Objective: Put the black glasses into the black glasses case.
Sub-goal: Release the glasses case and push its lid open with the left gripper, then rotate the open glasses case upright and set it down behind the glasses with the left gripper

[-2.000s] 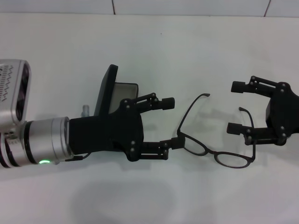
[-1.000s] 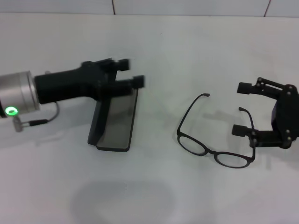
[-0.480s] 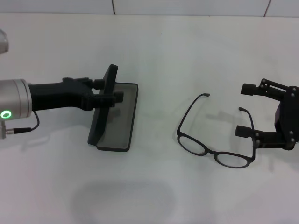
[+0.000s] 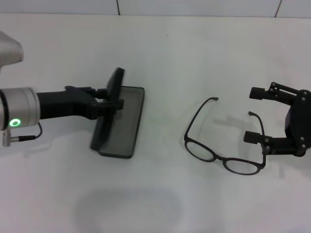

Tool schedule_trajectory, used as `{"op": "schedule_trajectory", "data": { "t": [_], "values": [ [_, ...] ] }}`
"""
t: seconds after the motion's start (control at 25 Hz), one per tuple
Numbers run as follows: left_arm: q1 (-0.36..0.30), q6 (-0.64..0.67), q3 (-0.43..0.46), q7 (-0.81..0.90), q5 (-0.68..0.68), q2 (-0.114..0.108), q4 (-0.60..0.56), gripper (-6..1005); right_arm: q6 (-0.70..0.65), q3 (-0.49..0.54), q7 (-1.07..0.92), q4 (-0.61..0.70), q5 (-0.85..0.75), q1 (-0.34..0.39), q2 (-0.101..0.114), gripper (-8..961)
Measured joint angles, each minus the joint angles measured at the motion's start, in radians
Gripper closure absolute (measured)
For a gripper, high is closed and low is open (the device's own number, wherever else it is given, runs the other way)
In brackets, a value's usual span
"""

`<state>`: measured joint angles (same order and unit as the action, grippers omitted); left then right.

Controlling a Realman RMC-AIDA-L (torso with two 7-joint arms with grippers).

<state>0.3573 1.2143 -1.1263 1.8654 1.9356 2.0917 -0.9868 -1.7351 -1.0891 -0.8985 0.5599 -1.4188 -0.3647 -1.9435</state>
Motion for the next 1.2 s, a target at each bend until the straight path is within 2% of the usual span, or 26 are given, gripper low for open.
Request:
{"op": "schedule_trajectory", "data": {
  "t": [0.08,0.16,0.6,0.8,0.96,1.0,1.2],
  "values": [
    [0.004,-0.010,-0.020,0.002,0.010,-0.001,0.000,236,0.000,0.000,0.000,0.000,0.000,0.000,0.000,68],
    [0.008,-0.011,-0.025,0.007,0.016,-0.001,-0.001,416,0.000,0.000,0.000,0.000,0.000,-0.001,-0.001,68],
    [0.020,-0.013,-0.017,0.029,0.022,-0.008,0.005,476,-0.009,-0.002,0.000,0.001,0.000,0.004,-0.003,68],
    [0.035,-0.014,-0.019,0.028,0.053,-0.009,-0.001,592,-0.012,-0.002,0.014,0.000,0.000,0.009,-0.010,69],
    [0.055,-0.012,-0.018,0.027,0.063,-0.009,-0.001,615,-0.035,-0.009,0.071,-0.005,-0.001,0.027,-0.018,69],
    [0.089,-0.012,-0.017,0.027,0.066,-0.011,0.001,621,-0.043,-0.011,0.083,-0.005,-0.002,0.032,-0.019,69],
    [0.172,-0.011,-0.023,0.010,0.095,-0.016,0.006,673,-0.070,-0.011,0.120,-0.020,-0.003,0.039,-0.022,69]
  ]
}}
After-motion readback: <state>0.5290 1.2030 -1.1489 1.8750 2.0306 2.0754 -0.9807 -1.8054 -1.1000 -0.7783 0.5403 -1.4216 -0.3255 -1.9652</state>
